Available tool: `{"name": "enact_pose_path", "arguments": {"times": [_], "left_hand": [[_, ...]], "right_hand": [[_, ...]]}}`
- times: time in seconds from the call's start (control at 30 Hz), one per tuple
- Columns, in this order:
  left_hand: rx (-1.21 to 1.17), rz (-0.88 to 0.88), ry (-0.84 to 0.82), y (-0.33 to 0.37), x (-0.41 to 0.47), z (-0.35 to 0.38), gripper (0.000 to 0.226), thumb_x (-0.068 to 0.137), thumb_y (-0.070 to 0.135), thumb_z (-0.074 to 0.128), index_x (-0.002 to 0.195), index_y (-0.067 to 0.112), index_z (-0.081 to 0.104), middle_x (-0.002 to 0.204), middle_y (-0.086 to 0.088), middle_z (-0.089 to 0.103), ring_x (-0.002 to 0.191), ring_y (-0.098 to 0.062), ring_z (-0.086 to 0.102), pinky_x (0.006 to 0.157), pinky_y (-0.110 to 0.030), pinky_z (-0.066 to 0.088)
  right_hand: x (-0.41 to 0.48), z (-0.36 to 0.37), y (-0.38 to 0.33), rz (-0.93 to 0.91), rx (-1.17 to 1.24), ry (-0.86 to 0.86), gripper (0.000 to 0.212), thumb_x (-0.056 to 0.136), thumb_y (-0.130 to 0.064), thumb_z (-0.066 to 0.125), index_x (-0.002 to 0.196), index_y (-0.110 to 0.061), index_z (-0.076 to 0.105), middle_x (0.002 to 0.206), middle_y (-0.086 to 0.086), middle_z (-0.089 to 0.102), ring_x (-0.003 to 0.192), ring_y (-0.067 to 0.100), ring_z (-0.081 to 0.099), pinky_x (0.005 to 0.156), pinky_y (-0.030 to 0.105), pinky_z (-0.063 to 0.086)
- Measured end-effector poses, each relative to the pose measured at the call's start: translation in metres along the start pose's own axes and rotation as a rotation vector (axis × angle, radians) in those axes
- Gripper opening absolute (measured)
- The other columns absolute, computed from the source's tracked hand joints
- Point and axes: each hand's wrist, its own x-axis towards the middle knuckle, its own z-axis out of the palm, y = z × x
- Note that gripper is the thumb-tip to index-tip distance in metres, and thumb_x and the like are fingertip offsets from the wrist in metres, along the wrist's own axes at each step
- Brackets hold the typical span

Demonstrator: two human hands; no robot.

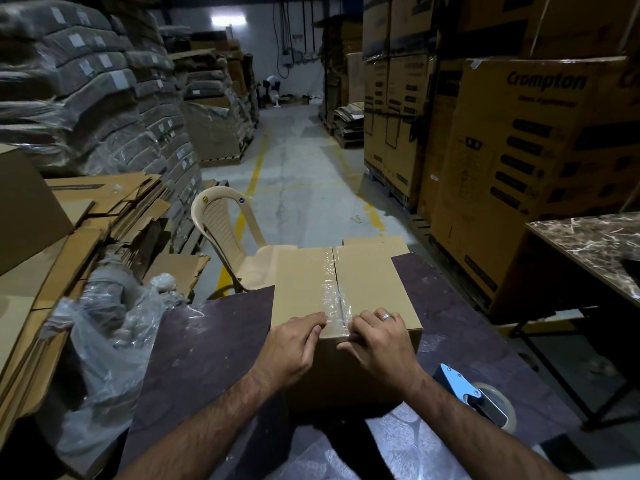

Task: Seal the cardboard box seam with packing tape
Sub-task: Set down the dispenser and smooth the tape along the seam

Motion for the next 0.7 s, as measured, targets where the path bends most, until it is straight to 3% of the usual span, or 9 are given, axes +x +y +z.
{"name": "enact_pose_path", "arguments": {"times": [0.1, 0.17, 0.23, 0.3, 0.4, 0.47, 0.53, 0.6, 0.7], "left_hand": [[0.084, -0.034, -0.114, -0.004, 0.009, -0.007, 0.030, 0.095, 0.029, 0.043, 0.122, 0.026, 0.056, 0.123, 0.002, 0.066, 0.110, -0.020, 0.062, 0.092, -0.037, 0.051], [0.192, -0.139, -0.189, -0.009, 0.012, -0.008, 0.042, 0.097, 0.036, 0.035, 0.137, 0.026, 0.044, 0.148, 0.005, 0.043, 0.137, -0.021, 0.038, 0.111, -0.048, 0.031], [0.205, -0.261, -0.272, -0.015, 0.012, -0.006, 0.056, 0.098, 0.044, 0.022, 0.150, 0.023, 0.025, 0.160, 0.009, 0.015, 0.148, -0.016, 0.007, 0.117, -0.054, 0.012], [0.167, -0.247, -0.289, -0.022, 0.010, 0.000, 0.069, 0.091, 0.050, 0.007, 0.152, 0.019, 0.018, 0.161, 0.007, 0.008, 0.149, -0.014, 0.000, 0.119, -0.051, 0.014], [0.170, -0.222, -0.282, -0.031, 0.011, 0.006, 0.079, 0.084, 0.052, -0.001, 0.152, 0.015, 0.017, 0.162, 0.002, 0.010, 0.149, -0.015, -0.001, 0.120, -0.043, 0.014], [0.176, -0.215, -0.275, -0.033, 0.012, 0.006, 0.080, 0.084, 0.052, -0.001, 0.152, 0.013, 0.017, 0.162, 0.000, 0.011, 0.149, -0.016, 0.000, 0.121, -0.040, 0.012], [0.186, -0.202, -0.288, -0.033, 0.013, 0.006, 0.079, 0.085, 0.052, -0.001, 0.152, 0.013, 0.016, 0.162, 0.001, 0.011, 0.149, -0.015, 0.000, 0.121, -0.040, 0.013], [0.187, -0.200, -0.292, -0.032, 0.013, 0.006, 0.076, 0.088, 0.051, 0.001, 0.153, 0.014, 0.016, 0.162, 0.001, 0.010, 0.149, -0.014, 0.000, 0.120, -0.042, 0.015], [0.179, -0.204, -0.293, -0.031, 0.012, 0.005, 0.079, 0.086, 0.053, 0.000, 0.152, 0.014, 0.016, 0.162, 0.001, 0.011, 0.149, -0.014, 0.001, 0.120, -0.044, 0.015]], "right_hand": [[0.001, -0.006, -0.006, 0.014, -0.003, -0.049, 0.031, 0.074, -0.047, 0.073, 0.086, -0.022, 0.058, 0.086, -0.005, 0.060, 0.075, 0.016, 0.055, 0.069, 0.033, 0.047], [-0.004, -0.005, -0.012, 0.011, 0.006, -0.053, 0.029, 0.074, -0.034, 0.075, 0.096, -0.020, 0.061, 0.097, -0.002, 0.063, 0.083, 0.017, 0.060, 0.076, 0.036, 0.051], [-0.007, 0.001, -0.019, -0.005, -0.003, -0.073, 0.039, 0.072, -0.026, 0.077, 0.107, -0.016, 0.064, 0.109, 0.002, 0.067, 0.097, 0.020, 0.063, 0.088, 0.039, 0.051], [0.000, 0.002, -0.025, -0.054, -0.086, -0.141, 0.050, 0.073, -0.028, 0.077, 0.118, -0.013, 0.062, 0.120, 0.005, 0.066, 0.111, 0.021, 0.060, 0.098, 0.040, 0.046], [0.029, -0.005, -0.023, -0.105, -0.078, -0.378, 0.067, 0.088, -0.037, 0.061, 0.144, -0.011, 0.033, 0.152, 0.009, 0.035, 0.140, 0.024, 0.031, 0.113, 0.045, 0.026], [0.046, -0.006, -0.017, -0.108, -0.099, -0.500, 0.078, 0.089, -0.045, 0.057, 0.149, -0.013, 0.017, 0.159, 0.005, 0.017, 0.146, 0.022, 0.014, 0.116, 0.049, 0.017], [0.049, 0.000, -0.016, -0.115, -0.143, -0.515, 0.087, 0.087, -0.052, 0.056, 0.151, -0.013, 0.012, 0.161, 0.005, 0.010, 0.147, 0.021, 0.008, 0.116, 0.051, 0.014], [0.044, 0.007, -0.017, -0.112, -0.148, -0.485, 0.087, 0.086, -0.051, 0.058, 0.150, -0.009, 0.016, 0.160, 0.008, 0.015, 0.147, 0.025, 0.013, 0.115, 0.049, 0.017], [0.032, 0.012, -0.017, -0.189, -0.068, -0.333, 0.065, 0.082, -0.037, 0.068, 0.135, -0.005, 0.047, 0.140, 0.016, 0.050, 0.128, 0.032, 0.049, 0.104, 0.042, 0.040]]}}
